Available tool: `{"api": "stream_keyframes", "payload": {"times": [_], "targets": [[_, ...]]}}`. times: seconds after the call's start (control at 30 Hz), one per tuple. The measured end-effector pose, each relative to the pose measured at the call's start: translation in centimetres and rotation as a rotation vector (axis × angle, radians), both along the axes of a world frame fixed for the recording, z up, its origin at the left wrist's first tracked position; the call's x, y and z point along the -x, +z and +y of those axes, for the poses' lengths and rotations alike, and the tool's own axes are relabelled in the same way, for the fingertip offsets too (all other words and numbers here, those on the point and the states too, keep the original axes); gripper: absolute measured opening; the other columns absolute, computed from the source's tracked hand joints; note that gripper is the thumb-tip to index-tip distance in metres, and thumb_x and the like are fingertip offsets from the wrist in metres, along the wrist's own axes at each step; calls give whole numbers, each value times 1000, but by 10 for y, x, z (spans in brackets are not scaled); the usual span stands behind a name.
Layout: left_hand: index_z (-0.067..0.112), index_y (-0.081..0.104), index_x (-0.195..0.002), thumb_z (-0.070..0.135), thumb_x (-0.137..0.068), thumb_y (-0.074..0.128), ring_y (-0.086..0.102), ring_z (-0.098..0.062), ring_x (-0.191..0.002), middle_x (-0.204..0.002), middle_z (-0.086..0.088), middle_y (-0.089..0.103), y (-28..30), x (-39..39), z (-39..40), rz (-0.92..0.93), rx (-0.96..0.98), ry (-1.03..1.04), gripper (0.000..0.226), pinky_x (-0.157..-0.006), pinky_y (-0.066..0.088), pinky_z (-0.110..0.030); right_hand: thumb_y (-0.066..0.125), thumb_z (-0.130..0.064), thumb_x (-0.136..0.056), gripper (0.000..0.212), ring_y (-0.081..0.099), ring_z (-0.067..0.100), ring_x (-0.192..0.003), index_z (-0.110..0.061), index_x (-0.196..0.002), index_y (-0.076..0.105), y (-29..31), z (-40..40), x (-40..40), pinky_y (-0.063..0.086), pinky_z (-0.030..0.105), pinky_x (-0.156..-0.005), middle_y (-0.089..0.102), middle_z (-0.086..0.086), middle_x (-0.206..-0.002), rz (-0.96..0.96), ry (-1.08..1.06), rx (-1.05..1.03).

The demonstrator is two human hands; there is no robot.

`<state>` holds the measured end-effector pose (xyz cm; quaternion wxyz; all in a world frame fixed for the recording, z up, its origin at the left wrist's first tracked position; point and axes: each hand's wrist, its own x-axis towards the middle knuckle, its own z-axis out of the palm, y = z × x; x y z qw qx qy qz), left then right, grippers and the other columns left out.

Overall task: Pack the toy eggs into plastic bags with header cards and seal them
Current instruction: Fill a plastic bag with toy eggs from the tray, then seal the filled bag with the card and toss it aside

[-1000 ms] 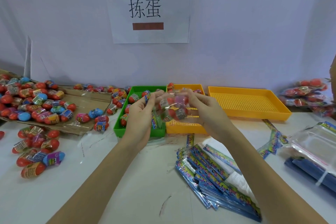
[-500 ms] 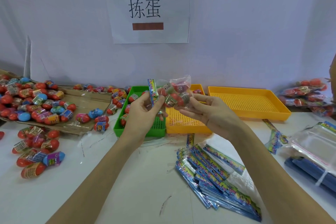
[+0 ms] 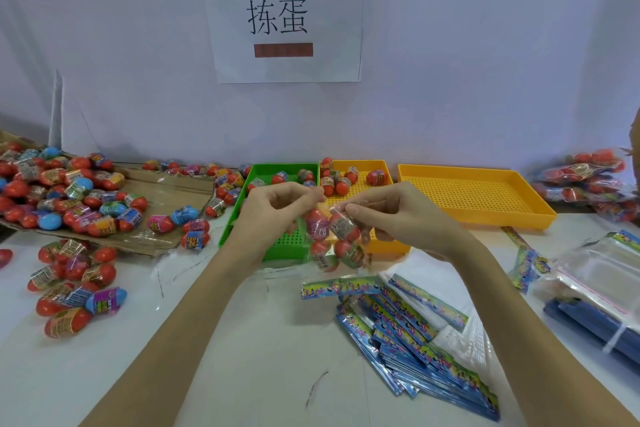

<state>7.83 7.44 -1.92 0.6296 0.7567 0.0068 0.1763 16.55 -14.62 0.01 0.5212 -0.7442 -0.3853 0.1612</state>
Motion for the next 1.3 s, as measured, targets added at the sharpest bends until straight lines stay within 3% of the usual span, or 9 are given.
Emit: {"api": "stream_keyframes", "payload": {"times": [0.27,0.37,0.5,0.87,0.97,1.03,1.13,1.23,1.3], "targets": [[15,83,-83,33,-78,84,65,-9,-69,-80,-5,77,2,0,4,-24,69,7,18,-69,53,-18,56,-32,-105,26,70,7,-68,-27,-119,77,1,-6,-2,40,19,-48,78,-15,-84,-67,-22,19],[12,81,-82,33,-80,83,66,-9,-71,-76,-4,75,0,-3,0,-43,103,57,22,-74,53,-16,57,-33,-104,23,69,-2,-83,-33,-114,78,0,-2,-3,50,16,-66,79,-15,-93,-86,-108,16],[10,80,-86,33,-83,80,69,-13,-81,-83,-6,77,-5,-4,-10,-51,174,135,23,-81,53,-23,58,-34,-104,26,70,6,-108,-26,-120,76,-4,5,0,61,28,-85,77,-11,-114,31,-76,-57],[11,77,-97,31,-90,75,74,-21,-68,-76,-10,77,-8,-6,-11,-102,197,239,22,-66,60,-26,64,-20,-101,24,76,25,-80,-2,-111,75,-2,-11,-10,61,28,-64,79,12,-98,284,-207,-102],[12,75,-100,36,-96,70,72,-20,-64,-69,-9,74,-4,-5,1,-141,37,307,26,-66,60,-27,57,-15,-104,21,73,18,-81,2,-109,68,8,-33,-26,59,24,-62,74,11,-97,641,-307,-783],[16,76,-97,42,-94,69,71,-17,-62,-68,-6,73,-2,-2,0,-156,-15,278,27,-65,59,-25,53,-24,-108,28,74,26,-104,-2,-123,60,9,-49,-36,62,31,-81,73,19,-117,854,-249,-1265],[21,74,-95,40,-92,69,71,-8,-67,-73,3,73,-6,1,-18,-191,-260,186,20,-67,60,-24,49,-35,-109,43,70,35,-117,-1,-133,57,2,-53,-40,59,37,-93,70,22,-127,828,-323,-1200],[21,72,-120,29,-99,68,67,-1,-100,-110,10,74,-17,4,-47,-278,-612,-64,23,-92,56,-24,50,-31,-107,33,75,21,-86,-5,-118,67,-2,-40,-33,59,27,-72,75,8,-100,812,-387,-1014],[27,57,-145,37,-106,56,50,3,-133,-143,15,60,-28,6,-67,-256,-802,-290,40,-115,35,-15,50,-30,-107,31,67,16,-69,-7,-110,70,-1,-32,-28,54,23,-62,71,3,-83,793,-401,-934]]}}
